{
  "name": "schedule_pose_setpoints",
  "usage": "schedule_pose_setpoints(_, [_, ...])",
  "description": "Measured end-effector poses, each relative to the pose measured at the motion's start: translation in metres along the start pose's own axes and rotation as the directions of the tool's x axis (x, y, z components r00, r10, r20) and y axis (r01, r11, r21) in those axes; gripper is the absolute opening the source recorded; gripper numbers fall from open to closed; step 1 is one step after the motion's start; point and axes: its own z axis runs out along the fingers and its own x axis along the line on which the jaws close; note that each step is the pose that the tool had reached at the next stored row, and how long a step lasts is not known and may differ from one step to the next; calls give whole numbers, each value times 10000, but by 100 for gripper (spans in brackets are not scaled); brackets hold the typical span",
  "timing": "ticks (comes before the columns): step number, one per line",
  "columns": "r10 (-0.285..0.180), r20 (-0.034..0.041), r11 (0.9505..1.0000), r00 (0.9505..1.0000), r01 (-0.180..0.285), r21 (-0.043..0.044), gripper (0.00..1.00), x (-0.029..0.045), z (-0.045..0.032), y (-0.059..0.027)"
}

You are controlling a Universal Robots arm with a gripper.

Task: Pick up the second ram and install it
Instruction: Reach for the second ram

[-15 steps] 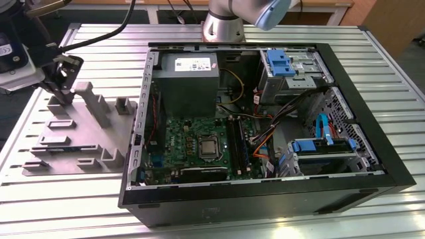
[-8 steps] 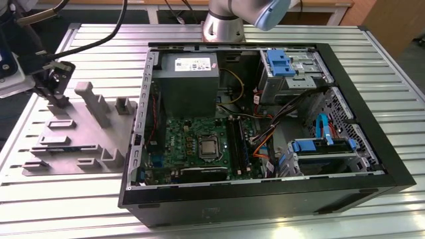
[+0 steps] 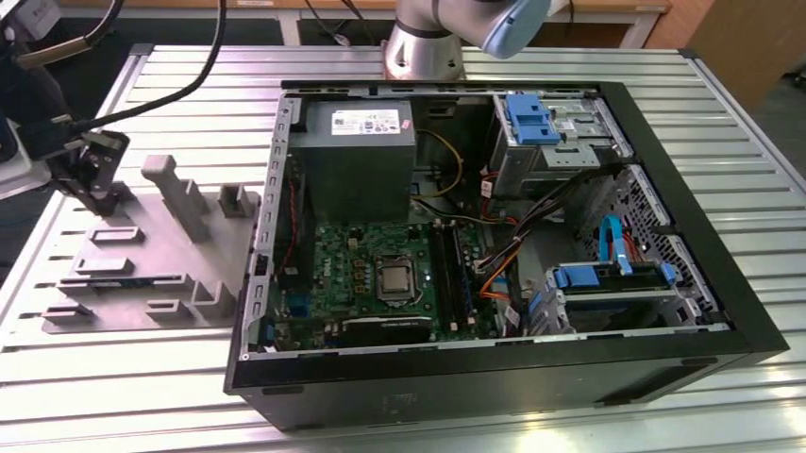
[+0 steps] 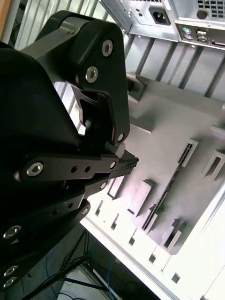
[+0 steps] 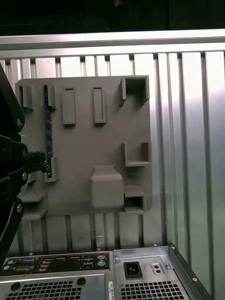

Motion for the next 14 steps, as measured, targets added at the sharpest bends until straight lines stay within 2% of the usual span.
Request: schedule_pose_setpoints(14, [-1,0,10000,10000,1,0,11,184,207,-107])
